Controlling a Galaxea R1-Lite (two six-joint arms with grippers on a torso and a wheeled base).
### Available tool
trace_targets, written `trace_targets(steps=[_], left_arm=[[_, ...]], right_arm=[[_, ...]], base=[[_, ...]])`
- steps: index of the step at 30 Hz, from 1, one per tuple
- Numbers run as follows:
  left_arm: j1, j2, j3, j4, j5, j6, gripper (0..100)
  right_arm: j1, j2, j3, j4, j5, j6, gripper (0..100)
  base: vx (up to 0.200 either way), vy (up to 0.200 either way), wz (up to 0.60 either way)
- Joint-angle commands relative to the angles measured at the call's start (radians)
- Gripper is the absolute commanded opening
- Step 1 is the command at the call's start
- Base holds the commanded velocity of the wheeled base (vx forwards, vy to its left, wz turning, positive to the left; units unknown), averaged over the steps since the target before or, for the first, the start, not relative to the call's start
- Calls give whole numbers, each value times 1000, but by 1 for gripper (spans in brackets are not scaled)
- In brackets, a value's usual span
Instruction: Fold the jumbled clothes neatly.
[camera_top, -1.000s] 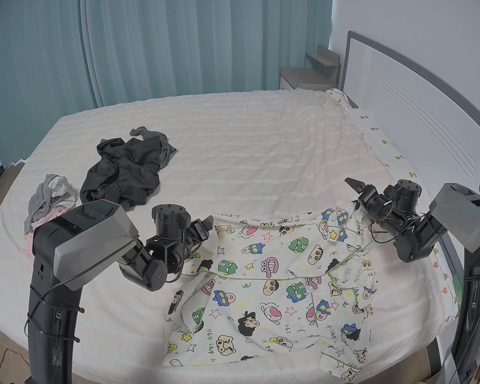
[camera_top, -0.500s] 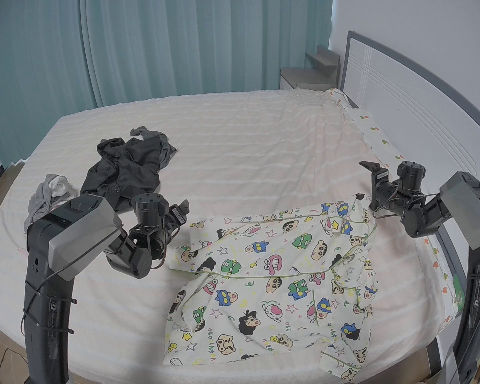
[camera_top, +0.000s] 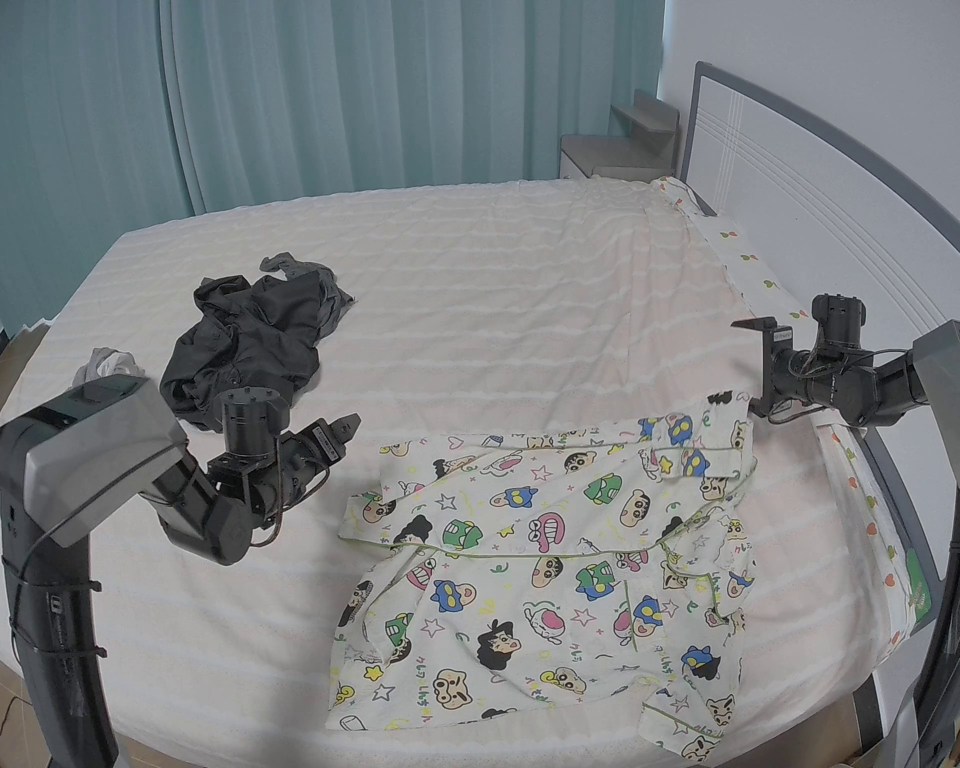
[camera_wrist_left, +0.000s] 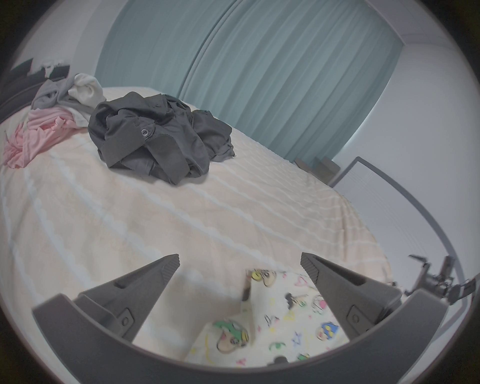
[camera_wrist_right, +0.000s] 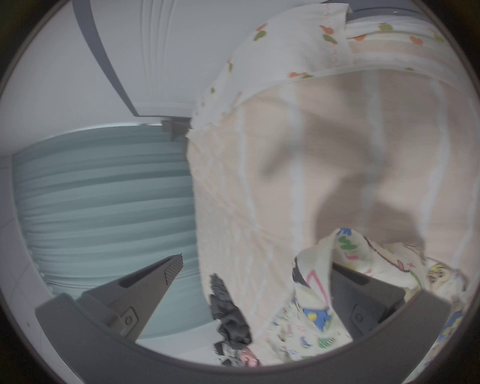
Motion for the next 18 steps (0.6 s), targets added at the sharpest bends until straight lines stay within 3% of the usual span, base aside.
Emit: trace_targets(steps=[1, 5, 8, 13, 18], left_arm=[[4, -197, 170, -2, -107, -49, 100], [6, -303, 315, -3, -217, -72, 100], [0, -359, 407, -5, -308, -106, 100], [-2, -367, 523, -26, -401, -112, 100], [-2, -292, 594, -161, -420, -110, 100]], right_arm=[[-14, -25, 8, 121, 28, -142, 100], [-14, -68, 67, 139, 5, -223, 100], [-16, -76, 96, 136, -75, -312, 100], [44, -189, 270, 116, -86, -326, 100], [136, -241, 391, -2, -100, -326, 100]], base=[[0, 0, 0], [0, 0, 0], [0, 0, 0], [0, 0, 0], [0, 0, 0]])
